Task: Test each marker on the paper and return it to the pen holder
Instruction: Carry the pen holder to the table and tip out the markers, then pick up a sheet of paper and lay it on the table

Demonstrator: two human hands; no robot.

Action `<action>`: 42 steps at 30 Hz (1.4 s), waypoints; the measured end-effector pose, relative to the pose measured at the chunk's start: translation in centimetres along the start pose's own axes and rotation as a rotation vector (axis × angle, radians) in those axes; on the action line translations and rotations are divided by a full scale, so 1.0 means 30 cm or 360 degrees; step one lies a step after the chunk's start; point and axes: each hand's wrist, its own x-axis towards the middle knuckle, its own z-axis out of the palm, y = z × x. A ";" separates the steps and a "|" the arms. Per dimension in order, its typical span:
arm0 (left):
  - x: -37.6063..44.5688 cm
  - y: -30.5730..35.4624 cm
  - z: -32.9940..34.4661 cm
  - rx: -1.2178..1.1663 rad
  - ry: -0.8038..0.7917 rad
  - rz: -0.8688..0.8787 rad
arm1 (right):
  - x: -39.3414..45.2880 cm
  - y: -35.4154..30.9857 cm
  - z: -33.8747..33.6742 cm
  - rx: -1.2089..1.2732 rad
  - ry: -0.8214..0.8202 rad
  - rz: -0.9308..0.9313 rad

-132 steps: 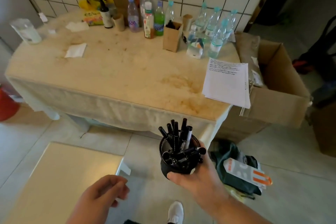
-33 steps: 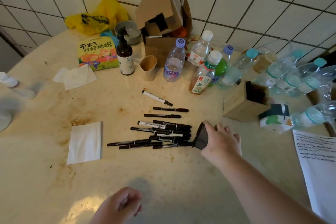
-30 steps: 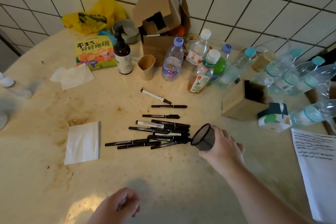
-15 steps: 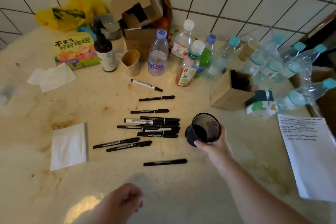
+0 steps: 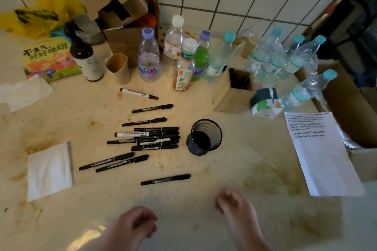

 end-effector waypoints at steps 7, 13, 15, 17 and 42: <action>-0.028 0.055 0.107 -0.0059 0.0077 0.0034 | -0.143 0.127 -0.216 0.0022 -0.0187 0.0055; -0.064 0.131 0.374 -0.0253 0.0268 0.0025 | -0.080 0.201 -0.490 0.0108 -0.0215 0.0035; -0.088 0.173 0.486 -0.0333 0.0323 0.0033 | -0.060 0.222 -0.595 0.0139 -0.0252 -0.0011; -0.104 0.219 0.592 -0.0368 0.0326 0.0013 | -0.041 0.246 -0.693 0.0137 -0.0261 -0.0068; 0.064 0.570 0.970 -0.0104 0.0174 0.0137 | 0.165 0.309 -1.035 0.0298 -0.0196 0.0161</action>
